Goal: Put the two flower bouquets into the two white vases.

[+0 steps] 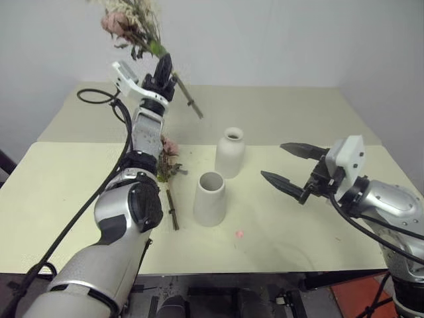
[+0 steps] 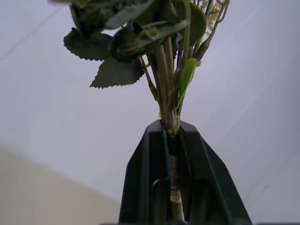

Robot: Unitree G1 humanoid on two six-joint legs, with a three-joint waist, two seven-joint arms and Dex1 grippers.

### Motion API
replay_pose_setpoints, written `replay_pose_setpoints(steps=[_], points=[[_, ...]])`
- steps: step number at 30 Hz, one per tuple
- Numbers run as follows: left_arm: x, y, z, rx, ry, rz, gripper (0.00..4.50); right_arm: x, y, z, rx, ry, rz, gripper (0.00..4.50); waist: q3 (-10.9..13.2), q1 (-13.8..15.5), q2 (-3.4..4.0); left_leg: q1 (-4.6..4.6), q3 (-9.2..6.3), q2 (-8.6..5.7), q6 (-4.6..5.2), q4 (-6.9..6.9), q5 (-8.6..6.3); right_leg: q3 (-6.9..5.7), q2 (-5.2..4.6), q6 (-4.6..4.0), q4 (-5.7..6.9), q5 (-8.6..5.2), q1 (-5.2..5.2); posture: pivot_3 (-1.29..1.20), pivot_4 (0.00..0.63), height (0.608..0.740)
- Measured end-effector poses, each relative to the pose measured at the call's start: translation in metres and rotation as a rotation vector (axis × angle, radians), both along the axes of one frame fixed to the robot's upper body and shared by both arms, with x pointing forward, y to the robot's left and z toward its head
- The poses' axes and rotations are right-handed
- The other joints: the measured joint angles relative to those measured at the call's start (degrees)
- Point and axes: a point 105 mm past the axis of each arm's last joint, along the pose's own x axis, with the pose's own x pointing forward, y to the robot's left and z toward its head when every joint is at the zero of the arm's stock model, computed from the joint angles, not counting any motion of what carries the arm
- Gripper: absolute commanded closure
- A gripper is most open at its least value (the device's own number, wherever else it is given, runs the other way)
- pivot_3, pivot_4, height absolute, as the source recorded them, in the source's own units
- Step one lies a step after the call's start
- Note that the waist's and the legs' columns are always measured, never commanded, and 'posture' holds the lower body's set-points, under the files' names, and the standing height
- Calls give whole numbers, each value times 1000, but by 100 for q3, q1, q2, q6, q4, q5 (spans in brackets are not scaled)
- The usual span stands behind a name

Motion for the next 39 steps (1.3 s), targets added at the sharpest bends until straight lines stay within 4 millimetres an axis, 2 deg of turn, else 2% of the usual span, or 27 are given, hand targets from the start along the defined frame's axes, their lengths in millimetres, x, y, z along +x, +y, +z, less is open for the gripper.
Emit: replay_pose_setpoints(steps=[3,12,24,30,39], points=[[-1,-17,-2,-2,-12,-32,4494,-3,2,2,3,-4,-2,200,0,2,0,24,-2,-3,0,-1,0,0,0,5,-1,-1,21,0,150,740],[-2,-71,-27,96,36,-79,4494,-4,-1,3,16,-8,-23,200,1,2,-1,14,-7,-6,1,-2,-1,1,0,8,-4,-3,17,0,150,740],[-4,-89,-30,273,16,-31,4494,-14,-9,2,30,-17,-89,200,1,12,-1,15,-10,-8,1,-2,-1,1,-1,9,-2,-4,17,0,150,740],[-13,-109,-30,408,-65,-71,4494,-14,-10,3,30,-21,-104,200,1,6,-1,15,-10,-9,2,-2,-1,1,0,10,-2,-4,18,0,150,740],[-17,-118,-38,553,-120,-45,4494,-12,-14,-1,9,16,-144,200,1,10,-1,15,-11,-9,2,-1,-1,1,-1,10,-1,-4,18,0,150,740]])
